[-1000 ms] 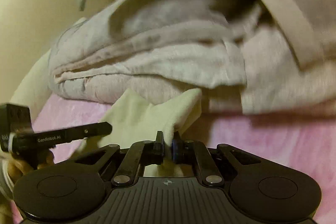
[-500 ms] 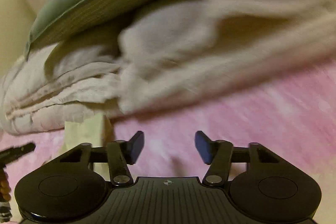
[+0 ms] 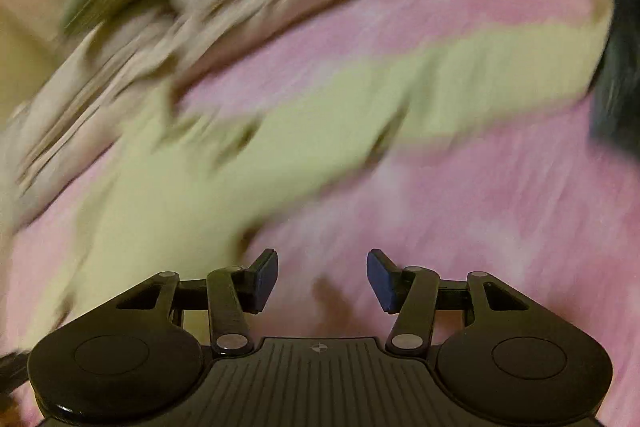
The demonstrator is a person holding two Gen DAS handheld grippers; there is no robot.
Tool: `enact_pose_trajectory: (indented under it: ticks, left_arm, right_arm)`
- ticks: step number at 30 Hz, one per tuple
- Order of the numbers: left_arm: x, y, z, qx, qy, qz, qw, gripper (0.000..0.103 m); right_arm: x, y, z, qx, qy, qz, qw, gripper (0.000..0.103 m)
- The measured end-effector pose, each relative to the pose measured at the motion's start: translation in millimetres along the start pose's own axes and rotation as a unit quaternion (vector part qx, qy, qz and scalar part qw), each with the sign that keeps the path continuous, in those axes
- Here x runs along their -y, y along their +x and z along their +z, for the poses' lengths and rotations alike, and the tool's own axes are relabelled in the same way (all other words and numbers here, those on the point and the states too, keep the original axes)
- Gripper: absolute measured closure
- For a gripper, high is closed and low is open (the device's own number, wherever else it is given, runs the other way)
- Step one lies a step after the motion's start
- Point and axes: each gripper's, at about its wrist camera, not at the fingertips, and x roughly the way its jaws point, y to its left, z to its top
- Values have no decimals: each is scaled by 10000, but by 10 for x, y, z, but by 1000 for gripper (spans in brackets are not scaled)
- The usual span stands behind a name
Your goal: Fold clothes
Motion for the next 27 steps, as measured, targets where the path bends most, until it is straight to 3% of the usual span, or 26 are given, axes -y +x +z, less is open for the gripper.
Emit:
enact_pose_trajectory:
  ticks: [6,9,11,14,15,16,17,18,21,27]
  left_arm:
    - [-438,-480,-734,-535,-738,146,9957,72]
    - [-524,-584,-997,-597,-942,117,9937,63]
    - [-557,-588,-1118,-671,-933,123,9933,62]
    - [-528,-545,-1173,-728,-556,134,9957,65]
    - [-518,-531,-1190,-745,-427,137,9962,75]
    - [-507,-516,-1208,-763,-298,140,9965,101]
    - [-524,-539,-1193,-761,-284,76,9967,101]
    - [-544,-566,-1175,-757,-283,4,9967,101]
    - [-510,-812,-1109,-424,52,-185,9989,101]
    - [-571,-673,-1286,-683,247,306,9969,96]
  right_arm:
    - [-110,-265,-1016,-1303,-145,541,9899,50]
    - [-98,-354,-1383,-1627,-58,409,9858,50]
    - [-77,-356,-1566,-1817,27,405,9825,50]
    - [-127,-412,-1684,-1609,-137,359,9862,50]
    - [-141,-393,-1674,-1610,-150,354,9862,50]
    - [-155,-371,-1661,-1615,-162,351,9861,50]
    - [-166,-366,-1674,-1651,-168,360,9855,67]
    - [-178,-363,-1690,-1690,-174,369,9848,102]
    - [-208,-356,-1743,-1760,-199,356,9835,102]
    - [-249,-347,-1872,-1674,-277,131,9854,102]
